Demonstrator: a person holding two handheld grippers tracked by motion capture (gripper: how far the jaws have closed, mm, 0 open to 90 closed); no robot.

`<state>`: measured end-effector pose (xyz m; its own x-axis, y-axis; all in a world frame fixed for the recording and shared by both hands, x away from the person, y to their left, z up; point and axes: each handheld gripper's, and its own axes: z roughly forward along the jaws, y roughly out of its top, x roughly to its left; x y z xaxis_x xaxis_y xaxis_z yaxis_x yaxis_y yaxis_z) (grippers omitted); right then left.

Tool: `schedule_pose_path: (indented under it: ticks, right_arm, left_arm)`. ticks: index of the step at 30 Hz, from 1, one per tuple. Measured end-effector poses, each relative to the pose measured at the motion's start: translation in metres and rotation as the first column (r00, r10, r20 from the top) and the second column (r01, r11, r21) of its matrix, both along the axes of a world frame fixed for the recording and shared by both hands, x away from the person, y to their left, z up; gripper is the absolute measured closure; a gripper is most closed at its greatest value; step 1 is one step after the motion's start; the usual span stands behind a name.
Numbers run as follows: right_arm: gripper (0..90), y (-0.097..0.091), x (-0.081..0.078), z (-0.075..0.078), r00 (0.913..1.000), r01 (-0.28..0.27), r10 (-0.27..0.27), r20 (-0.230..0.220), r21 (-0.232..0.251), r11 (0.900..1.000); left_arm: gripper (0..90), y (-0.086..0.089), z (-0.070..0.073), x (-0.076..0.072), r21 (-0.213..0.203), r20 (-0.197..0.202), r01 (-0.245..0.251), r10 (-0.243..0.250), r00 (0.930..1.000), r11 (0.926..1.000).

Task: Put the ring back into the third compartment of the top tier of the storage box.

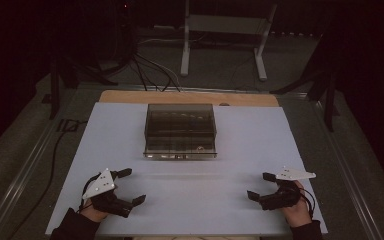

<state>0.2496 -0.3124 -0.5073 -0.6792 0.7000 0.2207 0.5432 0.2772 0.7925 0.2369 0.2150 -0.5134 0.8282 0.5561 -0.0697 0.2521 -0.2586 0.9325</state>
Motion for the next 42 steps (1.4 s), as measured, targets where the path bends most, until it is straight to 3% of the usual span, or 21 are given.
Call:
schedule_pose_path:
  ticks: [22, 31, 42]
  right_arm:
    - [0.0, -0.032, -0.026, -0.004, 0.9966, 0.082, -0.082, -0.003, -0.018, 0.9964]
    - [0.0, -0.046, -0.038, -0.007, 0.9904, 0.138, -0.138, 0.004, -0.042, 0.9895]
    - [0.0, -0.061, -0.048, -0.010, 0.9831, 0.181, -0.182, -0.021, -0.033, 0.9829]
  left_arm:
    - [0.6, 0.000, -0.001, 0.000, 0.004, 0.000, -0.002, 0.002, 1.0000, 1.0000]
    - [0.6, 0.000, 0.000, 0.000, 0.008, 0.000, -0.002, 0.002, 1.0000, 1.0000]
    - [0.5, 0.000, 0.000, -0.001, 0.006, 0.001, -0.003, 0.003, 1.0000, 1.0000]
